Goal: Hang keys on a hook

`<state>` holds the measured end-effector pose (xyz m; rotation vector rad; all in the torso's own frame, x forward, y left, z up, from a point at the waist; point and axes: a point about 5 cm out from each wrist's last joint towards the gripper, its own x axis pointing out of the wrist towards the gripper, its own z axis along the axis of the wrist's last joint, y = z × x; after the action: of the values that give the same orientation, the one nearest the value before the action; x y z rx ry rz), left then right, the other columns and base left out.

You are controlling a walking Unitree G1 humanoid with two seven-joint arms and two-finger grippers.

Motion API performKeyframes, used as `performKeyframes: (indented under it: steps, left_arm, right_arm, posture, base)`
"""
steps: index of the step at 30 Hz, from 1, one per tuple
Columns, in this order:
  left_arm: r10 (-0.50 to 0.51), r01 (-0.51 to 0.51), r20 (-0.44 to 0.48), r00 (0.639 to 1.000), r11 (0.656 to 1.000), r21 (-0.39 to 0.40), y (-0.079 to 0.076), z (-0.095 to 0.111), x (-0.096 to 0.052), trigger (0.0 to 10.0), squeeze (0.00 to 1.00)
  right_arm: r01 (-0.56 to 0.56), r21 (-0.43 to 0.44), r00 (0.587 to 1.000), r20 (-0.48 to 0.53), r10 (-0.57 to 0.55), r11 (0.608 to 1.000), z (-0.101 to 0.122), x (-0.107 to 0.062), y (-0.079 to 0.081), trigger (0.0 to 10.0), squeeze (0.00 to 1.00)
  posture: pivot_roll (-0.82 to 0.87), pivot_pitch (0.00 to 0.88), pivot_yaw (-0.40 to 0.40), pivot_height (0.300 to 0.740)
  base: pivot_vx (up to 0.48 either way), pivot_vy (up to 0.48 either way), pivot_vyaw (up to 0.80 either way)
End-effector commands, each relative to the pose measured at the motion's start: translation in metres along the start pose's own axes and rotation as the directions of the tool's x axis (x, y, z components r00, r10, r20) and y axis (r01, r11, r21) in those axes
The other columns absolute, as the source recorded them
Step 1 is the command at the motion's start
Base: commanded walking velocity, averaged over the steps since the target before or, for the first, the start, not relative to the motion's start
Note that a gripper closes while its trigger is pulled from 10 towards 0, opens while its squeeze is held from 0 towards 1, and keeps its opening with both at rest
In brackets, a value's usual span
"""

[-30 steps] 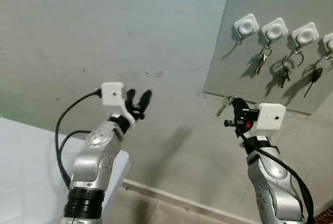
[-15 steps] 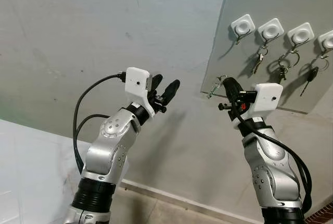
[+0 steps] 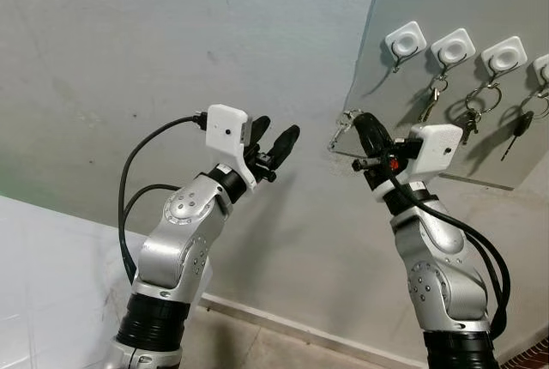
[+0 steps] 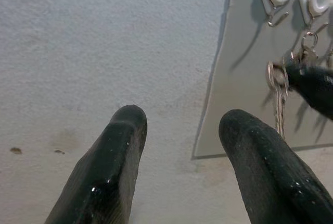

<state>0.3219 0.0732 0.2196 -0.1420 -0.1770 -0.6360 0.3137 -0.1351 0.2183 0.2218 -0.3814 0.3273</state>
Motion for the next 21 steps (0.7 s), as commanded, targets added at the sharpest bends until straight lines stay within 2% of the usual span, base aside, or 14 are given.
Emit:
performKeyframes:
  steps: [1,10,13,21]
  left_arm:
    - [-0.036,0.036,0.009,0.999,0.999,0.012,-0.006,0.005,0.003,10.0,0.00]
    - [-0.051,0.051,0.011,0.999,0.999,0.013,-0.005,0.008,0.008,10.0,0.00]
    - [-0.063,0.063,0.017,0.998,0.998,0.016,-0.006,0.011,0.011,10.0,0.00]
    - [-0.086,0.086,0.025,0.996,0.996,0.013,-0.011,0.013,0.013,10.0,0.00]
  right_arm:
    - [-0.005,-0.003,0.997,0.075,0.005,1.000,0.016,0.005,0.002,10.0,0.00]
    - [0.029,0.035,0.992,0.123,-0.033,0.999,0.025,0.007,-0.004,10.0,0.00]
    - [0.049,0.102,0.986,0.151,-0.064,0.994,0.031,0.009,-0.007,10.0,0.00]
    - [0.027,0.136,0.987,0.154,-0.048,0.990,0.033,0.014,-0.010,10.0,0.00]
  posture:
    - [-0.01,0.003,0.006,0.740]
    - [-0.02,0.000,0.030,0.740]
    - [-0.03,0.000,0.038,0.740]
    - [-0.03,0.000,0.040,0.740]
  base:
    - [0.000,0.000,0.00]
    - [0.000,0.000,0.00]
    - [0.000,0.000,0.00]
    - [0.000,0.000,0.00]
